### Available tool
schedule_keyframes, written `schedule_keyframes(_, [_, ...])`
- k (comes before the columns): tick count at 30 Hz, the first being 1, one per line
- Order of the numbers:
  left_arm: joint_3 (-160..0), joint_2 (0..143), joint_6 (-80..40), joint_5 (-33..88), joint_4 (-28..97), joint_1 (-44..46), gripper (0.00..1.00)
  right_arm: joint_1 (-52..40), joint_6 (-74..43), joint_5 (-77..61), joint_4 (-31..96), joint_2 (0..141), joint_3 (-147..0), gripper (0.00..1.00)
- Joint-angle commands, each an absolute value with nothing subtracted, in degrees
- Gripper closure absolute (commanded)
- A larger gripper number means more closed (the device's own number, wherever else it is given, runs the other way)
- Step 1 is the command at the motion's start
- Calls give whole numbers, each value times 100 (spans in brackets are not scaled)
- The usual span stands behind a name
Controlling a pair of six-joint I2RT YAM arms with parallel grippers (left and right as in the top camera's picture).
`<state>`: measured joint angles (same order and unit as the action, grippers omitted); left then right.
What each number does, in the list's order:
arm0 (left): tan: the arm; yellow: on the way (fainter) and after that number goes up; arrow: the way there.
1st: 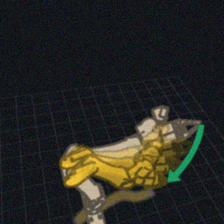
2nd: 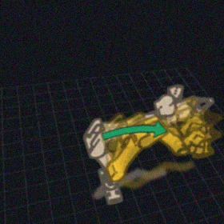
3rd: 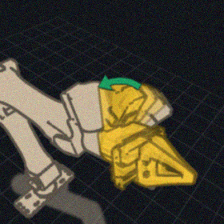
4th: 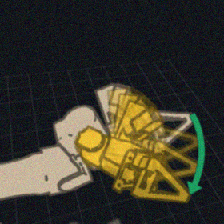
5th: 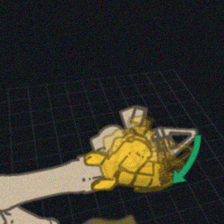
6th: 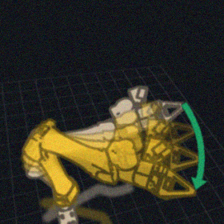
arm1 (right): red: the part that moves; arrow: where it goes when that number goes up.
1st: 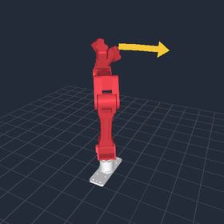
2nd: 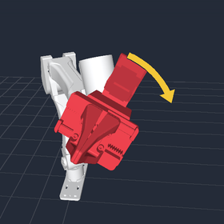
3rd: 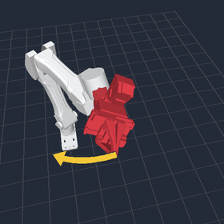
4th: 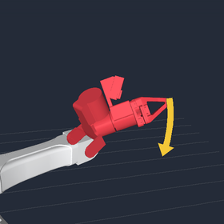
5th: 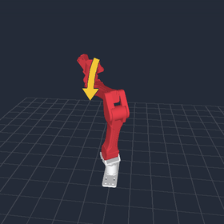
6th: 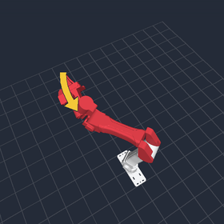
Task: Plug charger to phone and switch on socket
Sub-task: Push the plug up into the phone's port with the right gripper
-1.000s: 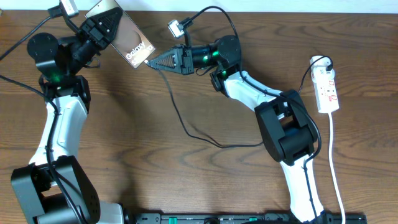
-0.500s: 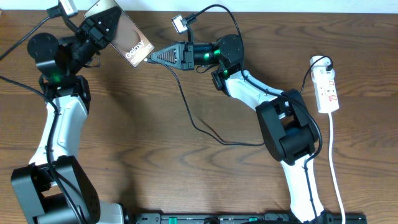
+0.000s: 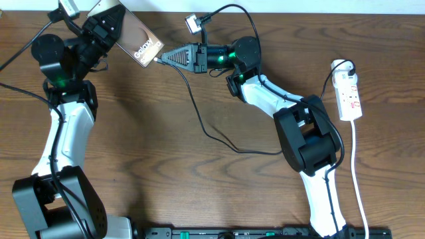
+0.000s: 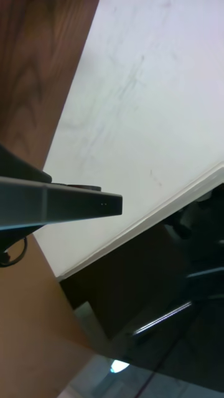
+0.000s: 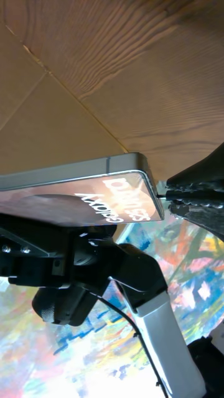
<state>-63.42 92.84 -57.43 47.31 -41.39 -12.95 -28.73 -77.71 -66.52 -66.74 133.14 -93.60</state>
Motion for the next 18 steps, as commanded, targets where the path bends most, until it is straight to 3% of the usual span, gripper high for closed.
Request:
schedule_keyframes(1, [-6399, 9174, -5968, 4534, -4215, -1299, 93, -2880, -7819, -6486, -6711, 13338, -9413, 99])
schedule_keyframes(18, [-6399, 9174, -6294, 4611, -4250, -1629, 93, -2779, -7819, -6458, -6709, 13338, -9411, 99])
